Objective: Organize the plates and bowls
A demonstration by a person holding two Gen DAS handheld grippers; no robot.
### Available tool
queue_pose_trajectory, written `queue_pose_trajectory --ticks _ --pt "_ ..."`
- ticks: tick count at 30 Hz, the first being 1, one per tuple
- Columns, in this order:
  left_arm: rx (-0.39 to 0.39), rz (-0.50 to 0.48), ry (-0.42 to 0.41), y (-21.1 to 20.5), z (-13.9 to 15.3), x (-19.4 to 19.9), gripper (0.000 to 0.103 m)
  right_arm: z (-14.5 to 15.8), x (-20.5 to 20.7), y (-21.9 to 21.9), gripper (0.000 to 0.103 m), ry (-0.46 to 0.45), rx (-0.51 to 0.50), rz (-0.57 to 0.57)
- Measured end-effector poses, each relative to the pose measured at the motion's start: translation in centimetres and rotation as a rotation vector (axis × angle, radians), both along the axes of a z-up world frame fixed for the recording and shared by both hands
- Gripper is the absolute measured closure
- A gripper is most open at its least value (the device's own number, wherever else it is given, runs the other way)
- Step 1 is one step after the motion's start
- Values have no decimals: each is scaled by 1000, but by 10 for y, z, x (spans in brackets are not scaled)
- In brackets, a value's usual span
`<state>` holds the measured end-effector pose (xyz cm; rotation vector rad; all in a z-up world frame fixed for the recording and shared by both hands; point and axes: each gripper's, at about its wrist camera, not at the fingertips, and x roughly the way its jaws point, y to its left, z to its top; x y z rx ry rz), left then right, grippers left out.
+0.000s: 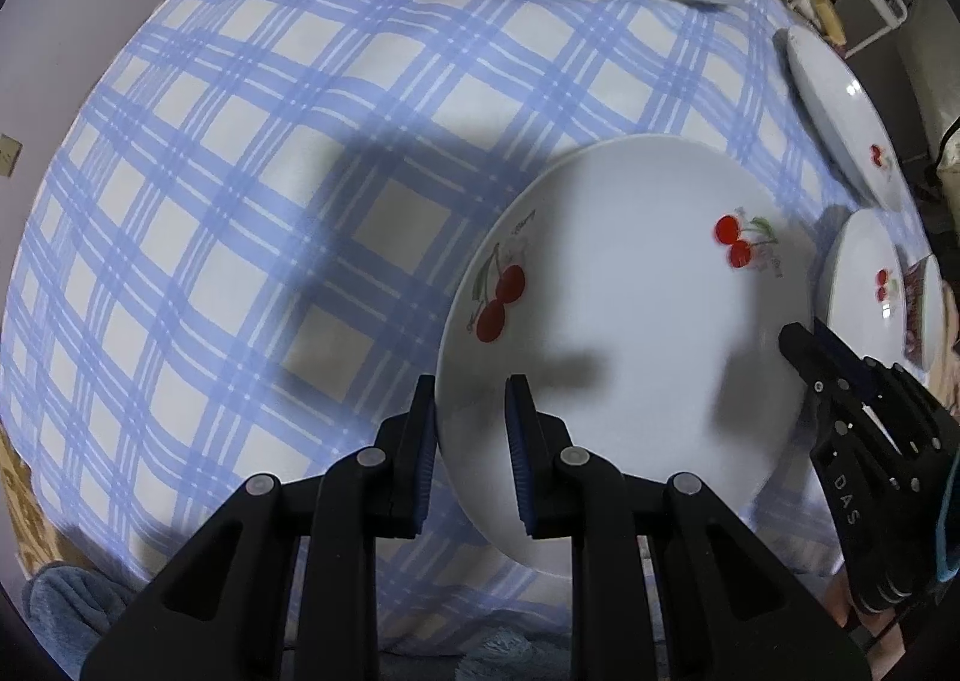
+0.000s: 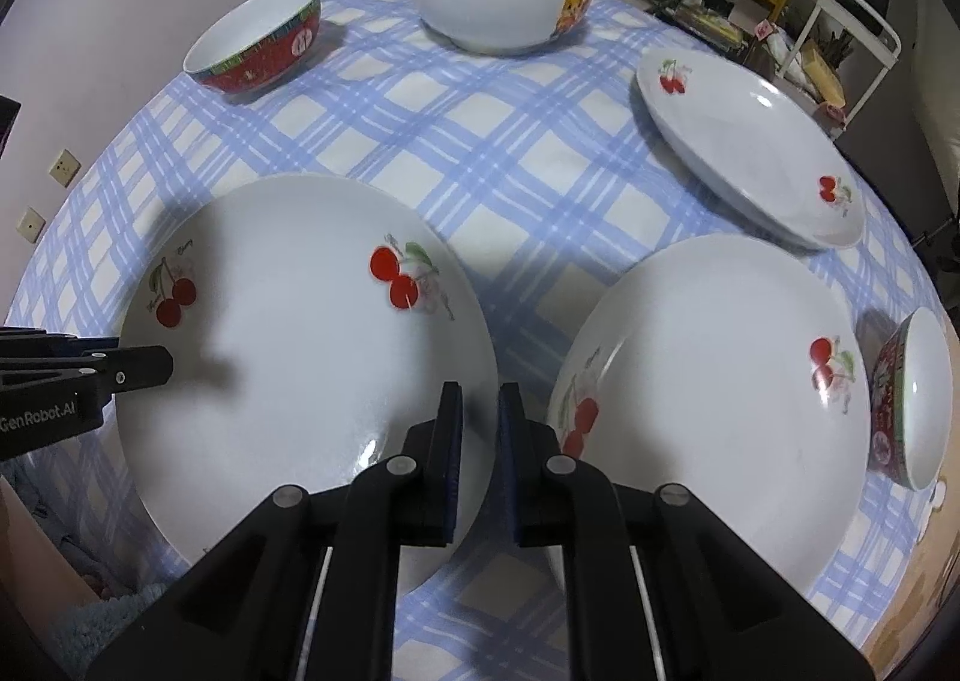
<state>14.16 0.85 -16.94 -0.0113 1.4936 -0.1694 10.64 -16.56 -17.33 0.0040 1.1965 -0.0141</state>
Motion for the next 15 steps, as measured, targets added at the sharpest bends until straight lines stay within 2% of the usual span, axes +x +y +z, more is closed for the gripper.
queue_pose_trajectory --ticks 6,9,11,15 --pt "31 -38 -123 -7 31 -4 77 30 -4 -8 90 -81 12 -8" --pt "26 -77 -159 -16 45 -5 75 41 -7 -19 90 -87 17 -38" --pt "70 -120 -191 -27 53 -6 74 47 -9 -28 89 -80 23 -72" --pt "111 -182 -237 -48 68 -4 59 65 -18 -50 88 -110 26 -120"
